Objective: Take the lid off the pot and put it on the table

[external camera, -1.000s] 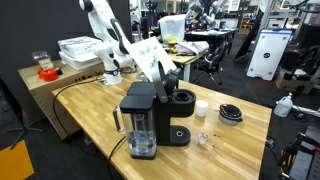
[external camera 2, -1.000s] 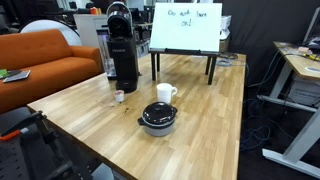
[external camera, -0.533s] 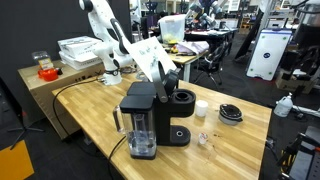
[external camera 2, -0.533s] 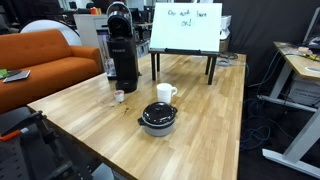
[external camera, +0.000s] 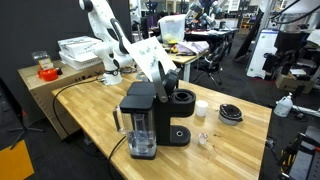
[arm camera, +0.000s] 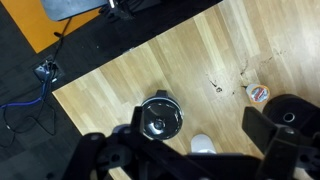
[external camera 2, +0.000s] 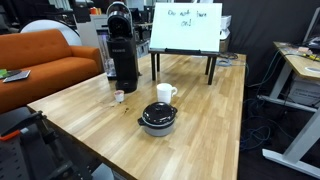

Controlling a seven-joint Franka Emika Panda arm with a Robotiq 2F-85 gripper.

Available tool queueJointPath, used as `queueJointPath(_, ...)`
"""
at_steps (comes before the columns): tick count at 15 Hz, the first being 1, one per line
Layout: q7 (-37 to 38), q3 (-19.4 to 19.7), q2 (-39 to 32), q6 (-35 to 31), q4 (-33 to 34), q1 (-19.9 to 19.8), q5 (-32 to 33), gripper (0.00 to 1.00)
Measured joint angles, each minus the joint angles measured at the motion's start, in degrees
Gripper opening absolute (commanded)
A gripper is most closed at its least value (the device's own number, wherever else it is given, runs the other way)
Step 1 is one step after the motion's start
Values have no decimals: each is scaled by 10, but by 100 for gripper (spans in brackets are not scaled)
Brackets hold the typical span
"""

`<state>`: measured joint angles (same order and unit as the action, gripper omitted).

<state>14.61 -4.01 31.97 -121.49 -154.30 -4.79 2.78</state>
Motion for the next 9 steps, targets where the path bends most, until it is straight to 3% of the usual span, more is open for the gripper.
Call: queueJointPath(9, 1, 0, -6, 0, 6, 0, 0, 100)
